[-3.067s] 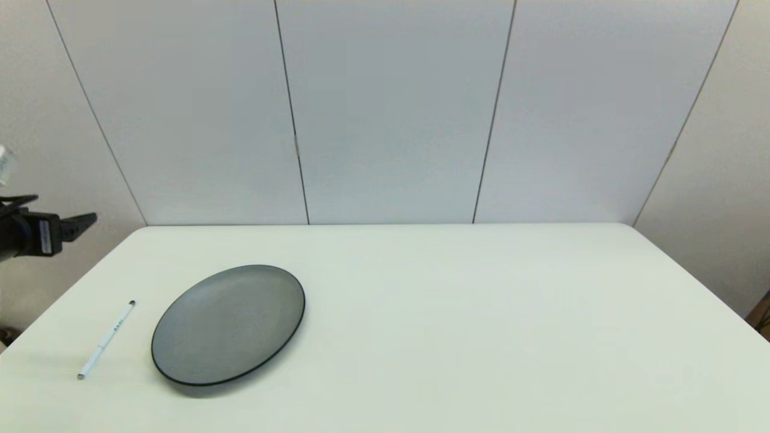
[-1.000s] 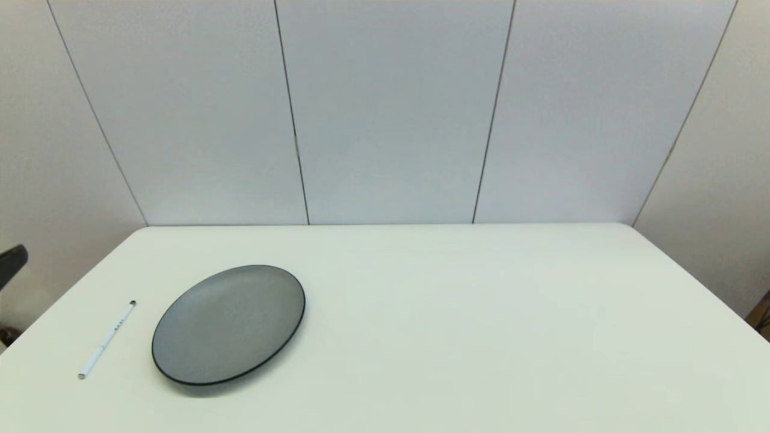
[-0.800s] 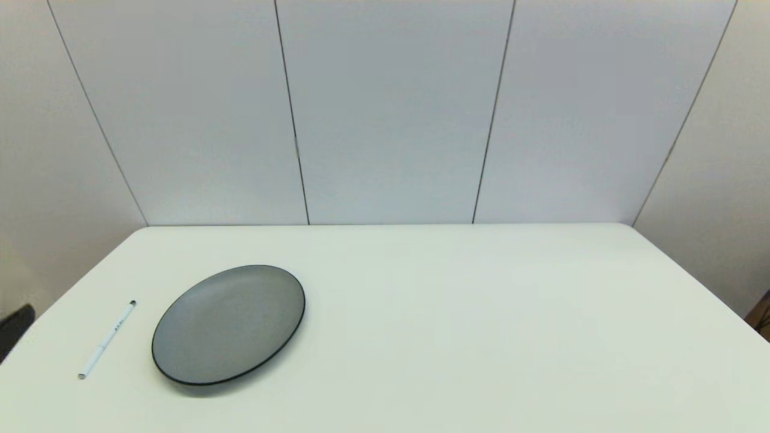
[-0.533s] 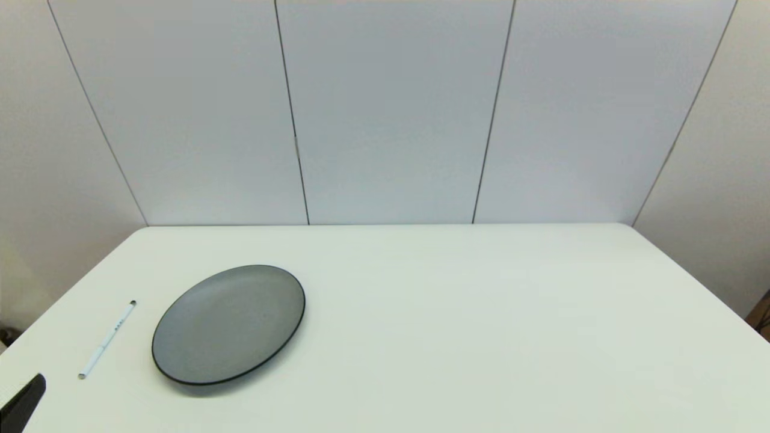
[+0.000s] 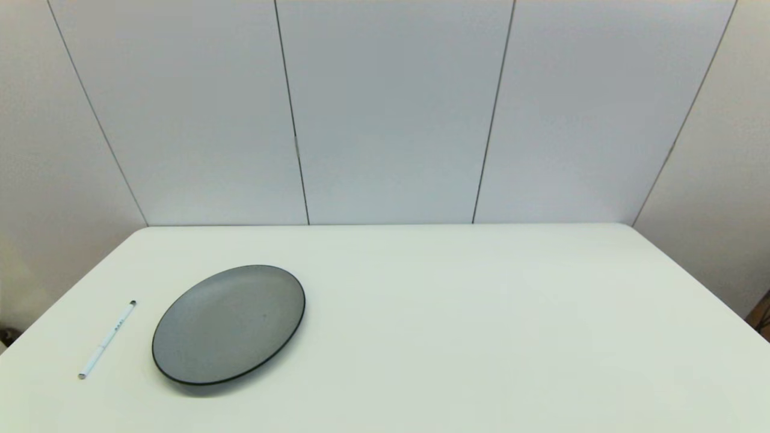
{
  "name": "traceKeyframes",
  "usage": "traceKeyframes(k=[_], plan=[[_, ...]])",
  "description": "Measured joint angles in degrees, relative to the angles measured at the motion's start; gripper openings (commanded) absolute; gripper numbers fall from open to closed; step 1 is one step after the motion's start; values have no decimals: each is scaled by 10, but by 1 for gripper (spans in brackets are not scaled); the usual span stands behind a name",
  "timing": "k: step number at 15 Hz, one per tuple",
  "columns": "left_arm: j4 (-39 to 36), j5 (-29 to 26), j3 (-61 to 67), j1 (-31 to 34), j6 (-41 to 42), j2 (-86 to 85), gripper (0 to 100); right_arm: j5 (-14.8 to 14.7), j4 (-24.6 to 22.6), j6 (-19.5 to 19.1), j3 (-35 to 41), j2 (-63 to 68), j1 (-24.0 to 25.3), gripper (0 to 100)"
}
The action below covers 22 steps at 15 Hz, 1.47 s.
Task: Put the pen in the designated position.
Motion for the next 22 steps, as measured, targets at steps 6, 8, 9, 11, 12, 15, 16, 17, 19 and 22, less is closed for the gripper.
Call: traceKeyframes(k=[6, 8, 9, 11, 12, 15, 16, 17, 19, 22], plan=[[74, -15, 2, -1, -5, -66, 100, 0, 0, 0, 0, 0, 0, 100], [74, -15, 2, -1, -9, -70, 100, 0, 0, 0, 0, 0, 0, 100], [74, -15, 2, -1, -9, -71, 100, 0, 0, 0, 0, 0, 0, 100], [75, -15, 2, -1, -11, -71, 100, 0, 0, 0, 0, 0, 0, 100], [75, -14, 2, -1, -11, -71, 100, 0, 0, 0, 0, 0, 0, 100], [75, -14, 2, -1, -31, -72, 100, 0, 0, 0, 0, 0, 0, 100], [75, -12, 2, -1, -50, -72, 100, 0, 0, 0, 0, 0, 0, 100], [74, -9, 2, -1, -70, -72, 100, 0, 0, 0, 0, 0, 0, 100], [74, 5, 2, -1, -83, -72, 100, 0, 0, 0, 0, 0, 0, 100], [74, 5, 2, -1, -84, -72, 100, 0, 0, 0, 0, 0, 0, 100]])
